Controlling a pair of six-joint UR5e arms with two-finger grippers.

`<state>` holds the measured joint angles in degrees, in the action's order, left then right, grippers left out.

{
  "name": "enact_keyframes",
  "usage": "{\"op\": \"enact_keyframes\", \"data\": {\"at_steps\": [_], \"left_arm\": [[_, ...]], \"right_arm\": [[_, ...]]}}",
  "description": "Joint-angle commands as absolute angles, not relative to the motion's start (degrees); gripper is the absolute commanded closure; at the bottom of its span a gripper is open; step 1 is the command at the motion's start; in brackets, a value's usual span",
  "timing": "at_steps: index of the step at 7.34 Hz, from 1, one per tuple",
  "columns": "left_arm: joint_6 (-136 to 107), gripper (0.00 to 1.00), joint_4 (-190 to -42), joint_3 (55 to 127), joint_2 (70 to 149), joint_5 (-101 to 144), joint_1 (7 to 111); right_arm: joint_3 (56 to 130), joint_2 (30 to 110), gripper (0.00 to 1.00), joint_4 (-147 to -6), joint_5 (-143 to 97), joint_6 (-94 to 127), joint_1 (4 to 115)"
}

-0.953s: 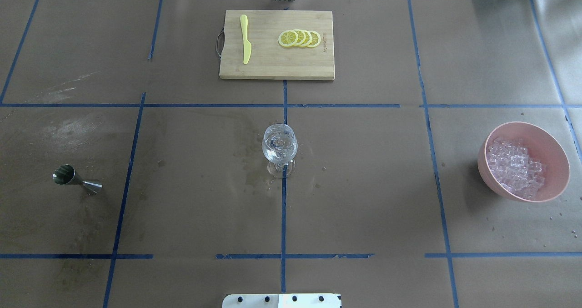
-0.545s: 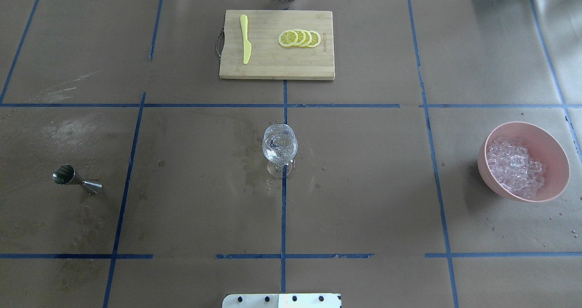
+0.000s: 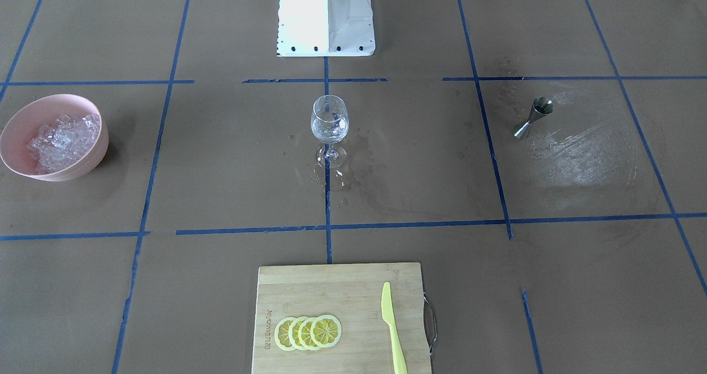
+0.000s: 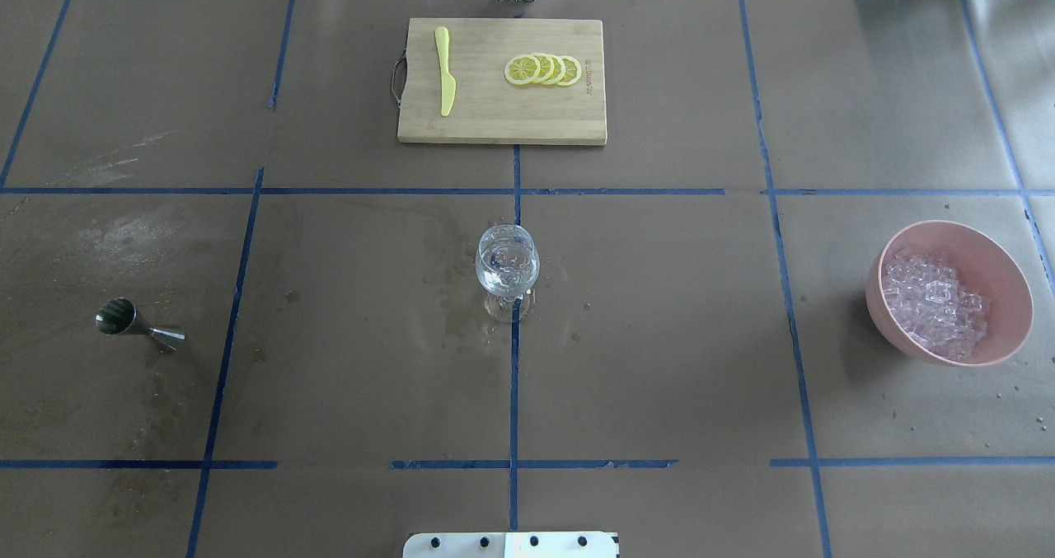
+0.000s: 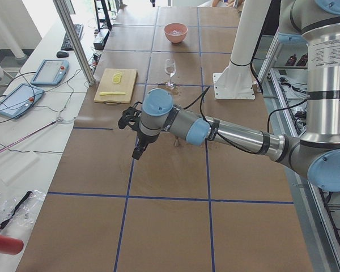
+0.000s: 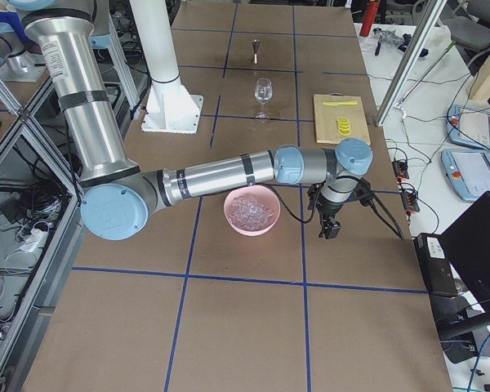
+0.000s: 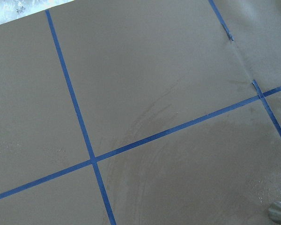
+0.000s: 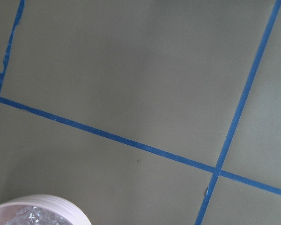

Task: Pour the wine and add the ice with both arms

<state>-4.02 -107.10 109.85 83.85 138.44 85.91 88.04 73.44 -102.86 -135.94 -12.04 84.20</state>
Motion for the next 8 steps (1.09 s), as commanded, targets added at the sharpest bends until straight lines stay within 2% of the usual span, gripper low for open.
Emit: {"op": "enact_keyframes", "data": {"at_steps": [1,3,4,6,7,8], "left_arm": [[-24.44,0.01,-124.97,110.83,79.14,132.32,75.63],[-42.56,0.04,-133.49,116.51,73.42,113.64,56.52],[-45.15,0.03,-136.29,118.20,70.17,113.47,55.21],[-55.84,0.16,-150.23,118.39,60.95,109.80,46.36],[-62.34,0.16,-150.21,118.13,60.04,100.99,37.97],[-69.88,0.10,-150.03,118.13,59.33,94.46,28.75]], "right_arm": [[88.15,73.48,0.00,-102.83,-135.79,-12.04,84.20],[88.15,73.56,0.00,-102.92,-135.96,-12.04,84.20],[87.98,73.65,0.00,-102.92,-135.88,-12.04,84.20],[88.42,74.00,0.00,-102.92,-137.45,-11.95,84.20],[88.42,74.09,0.00,-102.92,-138.16,-11.95,84.11],[88.42,74.09,0.00,-102.92,-138.16,-12.04,84.11]]}}
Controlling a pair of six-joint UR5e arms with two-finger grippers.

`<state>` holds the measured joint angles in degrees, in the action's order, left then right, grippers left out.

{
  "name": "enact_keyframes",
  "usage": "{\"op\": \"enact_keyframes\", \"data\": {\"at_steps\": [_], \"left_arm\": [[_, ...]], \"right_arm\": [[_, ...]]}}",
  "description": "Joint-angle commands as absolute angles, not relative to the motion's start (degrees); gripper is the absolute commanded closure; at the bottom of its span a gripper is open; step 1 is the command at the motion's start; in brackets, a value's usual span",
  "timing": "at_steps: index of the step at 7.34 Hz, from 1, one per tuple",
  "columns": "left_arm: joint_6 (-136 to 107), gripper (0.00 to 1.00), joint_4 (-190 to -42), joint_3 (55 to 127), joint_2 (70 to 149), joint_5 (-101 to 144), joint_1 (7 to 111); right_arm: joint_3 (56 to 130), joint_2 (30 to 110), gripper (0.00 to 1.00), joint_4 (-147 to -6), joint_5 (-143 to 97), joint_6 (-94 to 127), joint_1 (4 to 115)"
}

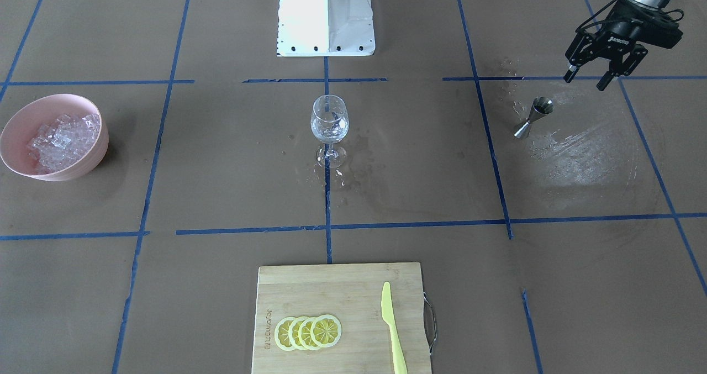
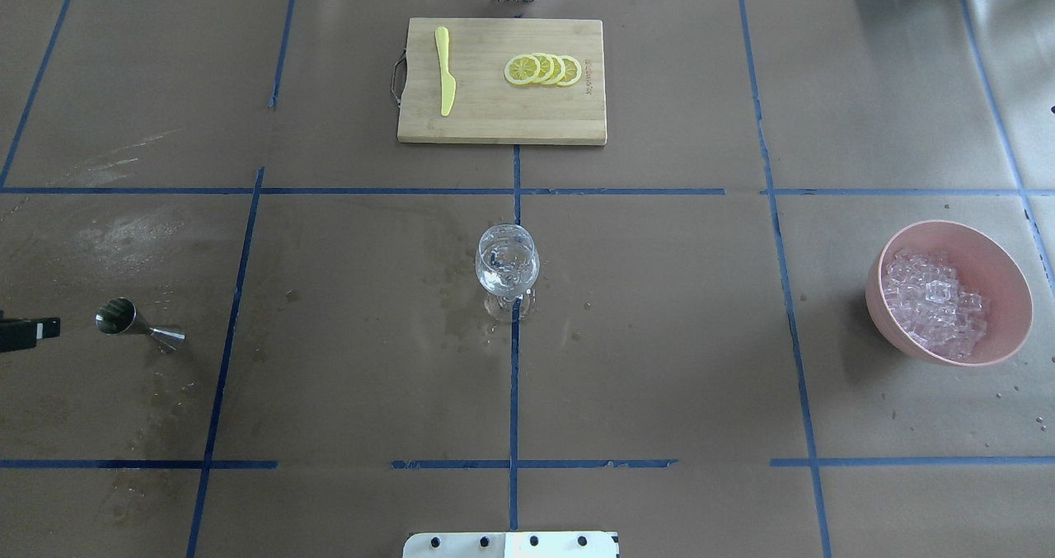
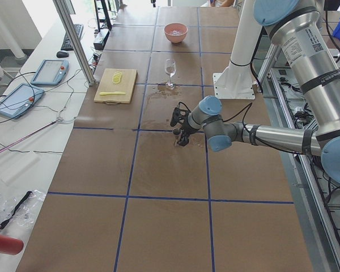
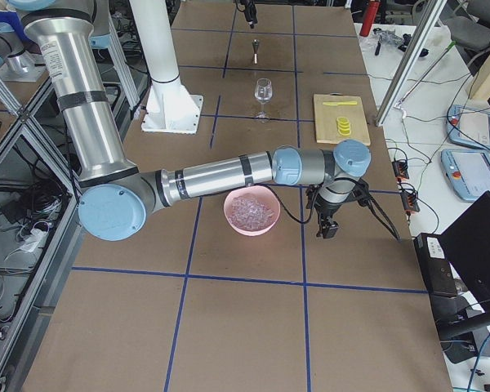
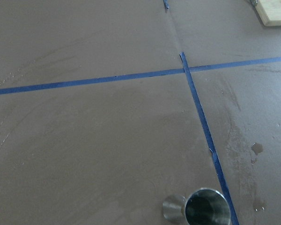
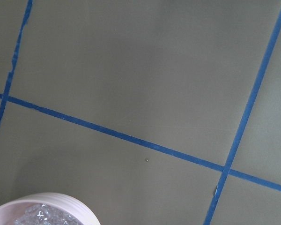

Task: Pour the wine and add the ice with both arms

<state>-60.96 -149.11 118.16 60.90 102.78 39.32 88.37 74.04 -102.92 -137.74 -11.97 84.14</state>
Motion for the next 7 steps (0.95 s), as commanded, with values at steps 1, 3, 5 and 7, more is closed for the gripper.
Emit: {"op": "enact_keyframes", "data": {"at_steps": [1,3,5,7], "left_arm": [[-75.88,0.05,-149.77,118.12,59.33,91.09,22.56],[-84.52,0.02,-146.35,118.39,59.50,77.99,10.57],[-89.97,0.05,-143.02,118.12,61.08,64.48,6.25],[-93.58,0.01,-141.17,116.99,62.83,57.51,5.72]], "right_arm": [[88.07,74.09,0.00,-102.92,-137.99,-12.04,84.11],[87.98,74.18,0.00,-102.92,-137.90,-12.04,84.20],[88.24,74.97,0.00,-102.92,-138.07,-12.13,84.20],[88.33,75.41,0.00,-102.92,-138.16,-12.13,84.20]]}}
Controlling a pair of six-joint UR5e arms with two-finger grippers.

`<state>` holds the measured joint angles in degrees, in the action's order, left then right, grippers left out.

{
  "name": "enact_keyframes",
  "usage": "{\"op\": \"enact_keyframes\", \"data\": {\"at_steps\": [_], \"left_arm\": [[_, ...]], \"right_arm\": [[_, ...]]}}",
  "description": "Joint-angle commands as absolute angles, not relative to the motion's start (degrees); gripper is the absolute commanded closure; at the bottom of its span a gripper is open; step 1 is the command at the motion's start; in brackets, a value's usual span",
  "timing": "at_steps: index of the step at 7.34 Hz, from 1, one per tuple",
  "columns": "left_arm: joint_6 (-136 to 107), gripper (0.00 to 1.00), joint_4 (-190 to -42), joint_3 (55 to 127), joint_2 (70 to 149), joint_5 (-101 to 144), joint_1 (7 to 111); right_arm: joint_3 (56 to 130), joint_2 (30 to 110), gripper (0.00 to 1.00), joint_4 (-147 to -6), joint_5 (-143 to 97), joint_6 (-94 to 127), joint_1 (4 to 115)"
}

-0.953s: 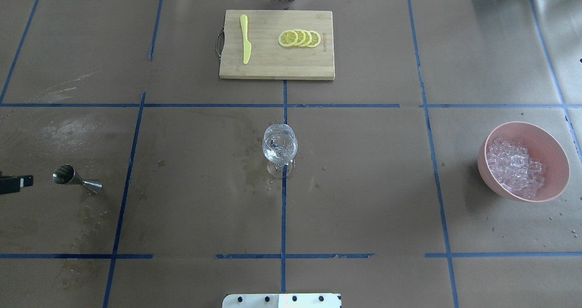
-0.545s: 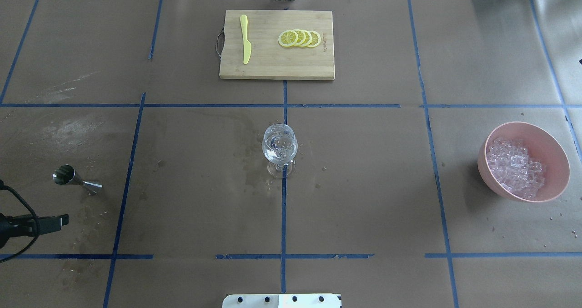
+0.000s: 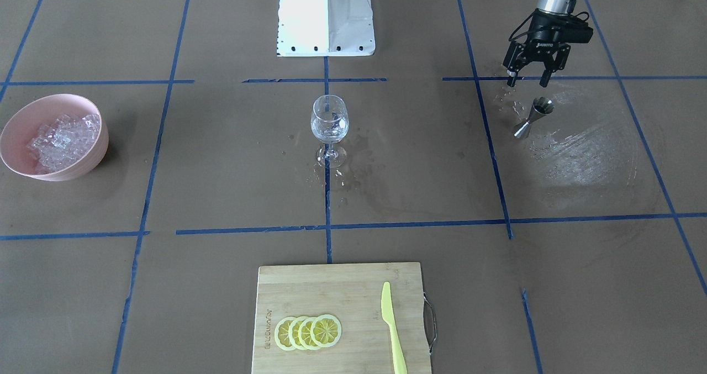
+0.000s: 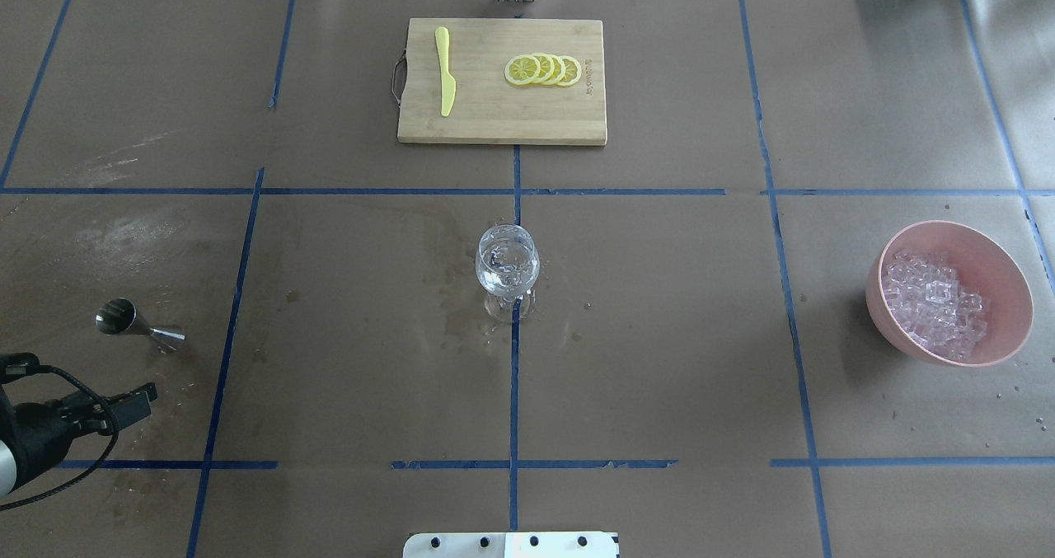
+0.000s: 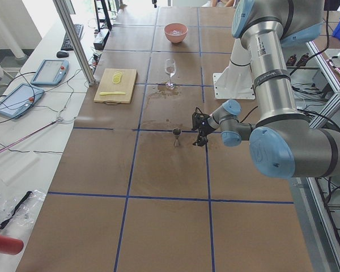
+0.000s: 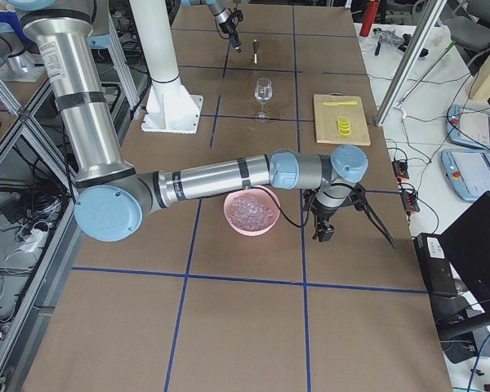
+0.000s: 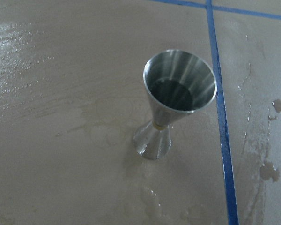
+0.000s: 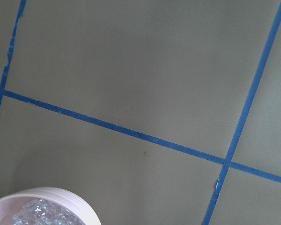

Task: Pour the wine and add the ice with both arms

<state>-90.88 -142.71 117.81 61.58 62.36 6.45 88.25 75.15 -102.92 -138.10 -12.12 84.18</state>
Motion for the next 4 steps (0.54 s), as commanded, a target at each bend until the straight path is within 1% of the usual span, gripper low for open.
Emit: {"op": "enact_keyframes", "data": {"at_steps": [1,3,4], "left_arm": [[-93.69,0.01,-140.98,116.90,63.10,55.83,5.71],[-93.69,0.01,-139.40,115.59,64.59,47.67,4.93],[-93.52,0.01,-136.96,113.23,67.73,44.77,4.66]], "right_arm": [[88.33,75.41,0.00,-102.92,-138.16,-12.13,84.20],[88.24,75.41,0.00,-102.92,-138.16,-12.13,84.20],[88.16,75.41,0.00,-102.92,-138.16,-12.13,84.20]]}}
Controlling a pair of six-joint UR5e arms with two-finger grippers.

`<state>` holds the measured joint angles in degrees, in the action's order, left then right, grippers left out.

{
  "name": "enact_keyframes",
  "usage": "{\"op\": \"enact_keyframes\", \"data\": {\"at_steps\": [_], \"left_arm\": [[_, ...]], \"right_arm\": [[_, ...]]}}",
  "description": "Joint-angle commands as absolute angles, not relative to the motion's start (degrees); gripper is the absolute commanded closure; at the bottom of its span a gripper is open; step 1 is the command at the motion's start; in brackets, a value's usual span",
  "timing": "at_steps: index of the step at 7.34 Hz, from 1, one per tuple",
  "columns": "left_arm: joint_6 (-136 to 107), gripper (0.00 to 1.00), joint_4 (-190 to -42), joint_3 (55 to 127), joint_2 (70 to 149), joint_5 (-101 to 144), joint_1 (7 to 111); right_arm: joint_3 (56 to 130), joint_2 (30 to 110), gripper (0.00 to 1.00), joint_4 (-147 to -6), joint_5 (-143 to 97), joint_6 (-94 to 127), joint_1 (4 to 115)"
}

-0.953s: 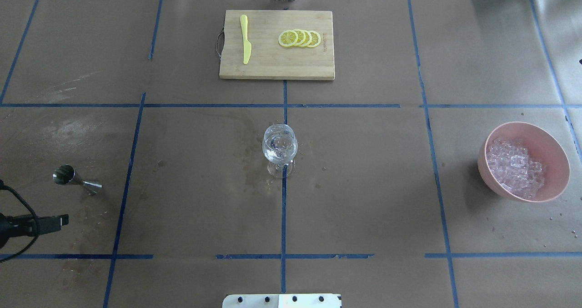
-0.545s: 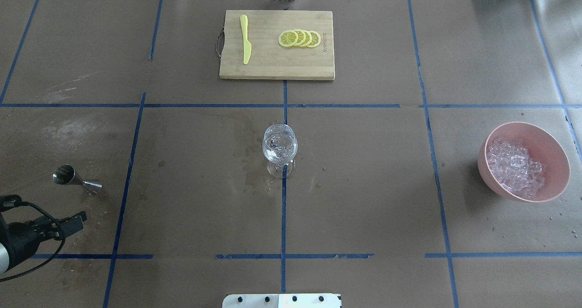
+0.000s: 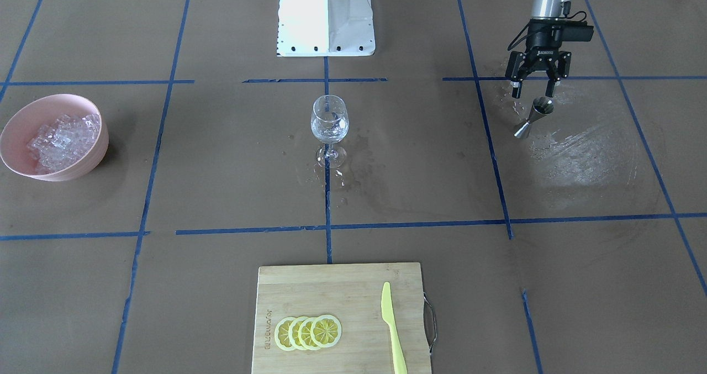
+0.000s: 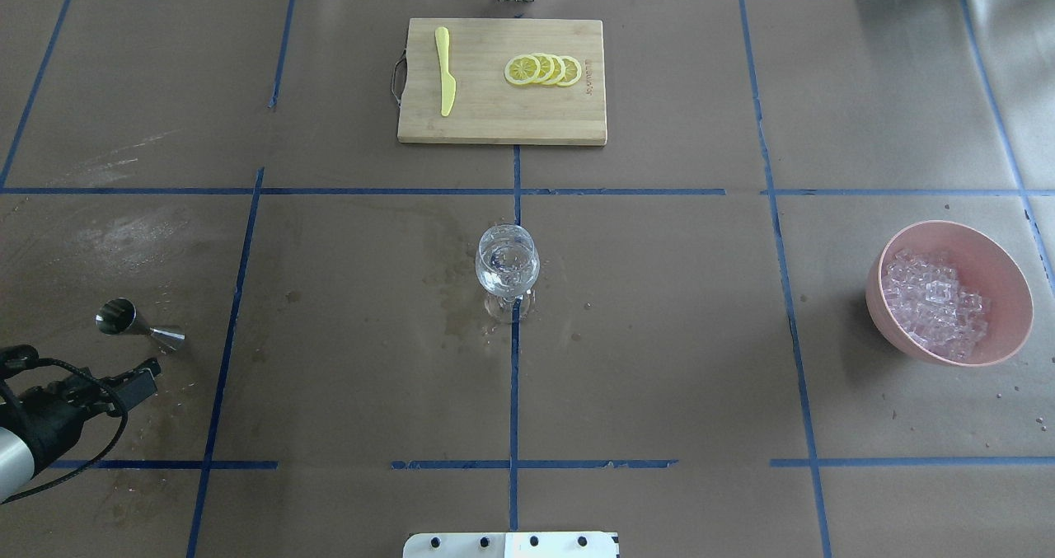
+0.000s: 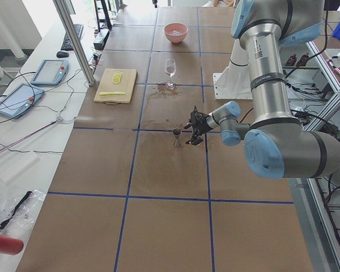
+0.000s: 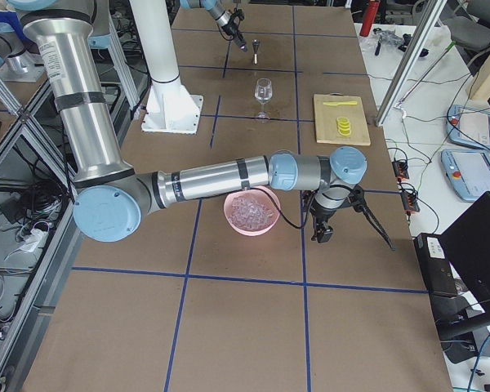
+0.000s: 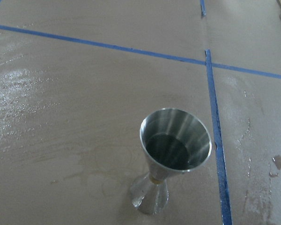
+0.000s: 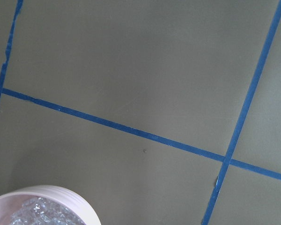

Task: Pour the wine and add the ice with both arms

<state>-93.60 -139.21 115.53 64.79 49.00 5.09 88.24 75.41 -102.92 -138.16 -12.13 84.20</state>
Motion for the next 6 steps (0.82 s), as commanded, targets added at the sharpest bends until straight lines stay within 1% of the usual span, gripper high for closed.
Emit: {"op": "enact_keyframes", "data": {"at_steps": [1,2,3,6], "left_arm": [[-92.99,0.01,-134.41,111.38,70.11,42.65,4.66],[-92.99,0.02,-133.86,109.10,70.40,40.80,4.66],[-92.90,0.05,-133.86,108.03,70.57,36.60,4.66],[-90.18,0.08,-133.86,105.21,72.67,31.91,4.66]], "right_arm": [[88.15,75.41,0.00,-102.92,-138.08,-12.13,84.20],[88.15,75.41,0.00,-102.92,-138.08,-12.13,84.20],[88.15,75.41,0.00,-102.92,-137.99,-12.13,84.20],[88.24,75.50,0.00,-102.92,-138.08,-12.13,84.20]]}}
